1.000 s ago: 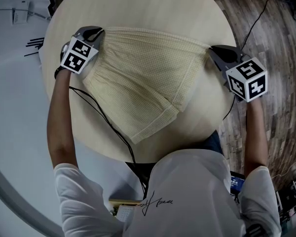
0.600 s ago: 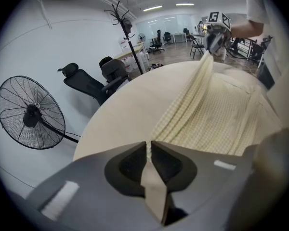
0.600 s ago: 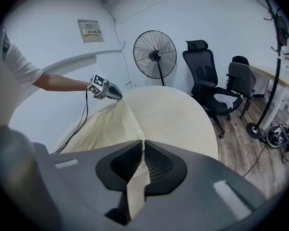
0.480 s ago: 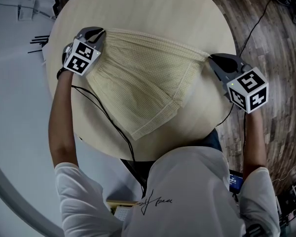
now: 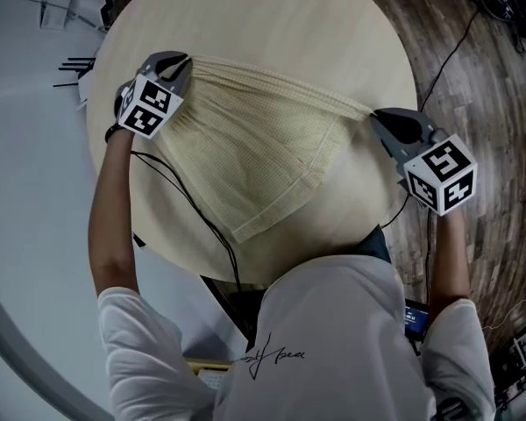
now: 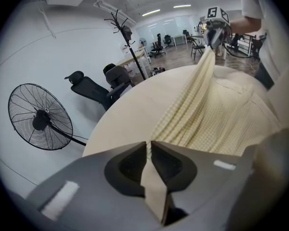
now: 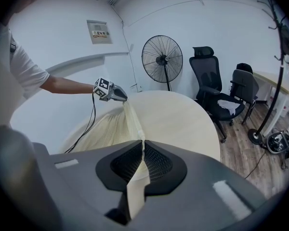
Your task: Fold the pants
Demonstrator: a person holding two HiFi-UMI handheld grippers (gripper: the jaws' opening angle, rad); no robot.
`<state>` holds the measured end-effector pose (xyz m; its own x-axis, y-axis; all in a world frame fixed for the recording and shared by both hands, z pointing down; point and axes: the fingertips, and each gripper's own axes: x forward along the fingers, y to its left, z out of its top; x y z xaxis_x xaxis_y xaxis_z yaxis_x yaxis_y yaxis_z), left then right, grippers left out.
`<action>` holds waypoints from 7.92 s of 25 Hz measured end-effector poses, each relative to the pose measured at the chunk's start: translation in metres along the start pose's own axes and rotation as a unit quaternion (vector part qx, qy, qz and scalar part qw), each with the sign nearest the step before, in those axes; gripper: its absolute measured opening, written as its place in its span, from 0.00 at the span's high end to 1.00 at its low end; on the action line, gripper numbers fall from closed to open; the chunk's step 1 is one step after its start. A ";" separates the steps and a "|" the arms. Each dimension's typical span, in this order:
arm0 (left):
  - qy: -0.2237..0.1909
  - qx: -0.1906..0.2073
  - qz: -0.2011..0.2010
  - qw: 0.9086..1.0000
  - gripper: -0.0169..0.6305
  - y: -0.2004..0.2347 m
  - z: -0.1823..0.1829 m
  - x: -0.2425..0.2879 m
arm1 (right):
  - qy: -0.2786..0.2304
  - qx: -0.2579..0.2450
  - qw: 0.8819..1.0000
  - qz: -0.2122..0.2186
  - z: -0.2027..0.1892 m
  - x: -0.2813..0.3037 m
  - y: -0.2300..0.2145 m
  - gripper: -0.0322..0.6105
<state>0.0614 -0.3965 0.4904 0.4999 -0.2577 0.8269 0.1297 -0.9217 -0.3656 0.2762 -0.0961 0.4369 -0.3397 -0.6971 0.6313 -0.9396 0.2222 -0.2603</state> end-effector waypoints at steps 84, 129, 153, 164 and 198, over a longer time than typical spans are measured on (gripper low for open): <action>-0.047 -0.033 0.070 0.996 0.84 -0.046 -0.118 -0.078 | 0.185 -0.191 0.926 0.268 -0.099 0.074 0.376 0.93; -0.074 -0.272 0.171 0.944 0.78 -0.116 -0.179 -0.187 | 0.179 -0.191 0.923 0.282 -0.118 0.078 0.385 0.87; -0.144 -0.379 0.209 0.890 0.89 -0.236 -0.124 -0.272 | 0.086 -0.177 0.955 0.221 -0.080 0.016 0.351 0.90; -0.128 -0.485 0.207 0.840 0.89 -0.312 -0.087 -0.262 | 0.051 -0.135 0.976 0.162 -0.054 -0.009 0.276 0.95; -0.012 -0.699 0.166 0.695 0.78 -0.420 -0.121 -0.156 | 0.110 0.244 0.963 0.027 -0.155 0.079 0.157 0.72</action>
<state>-0.1745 -0.0041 0.5670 0.3188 -0.5346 0.7827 -0.9476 -0.1965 0.2518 0.0950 -0.0106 0.5591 -0.4390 -0.5210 0.7320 -0.8066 -0.1303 -0.5765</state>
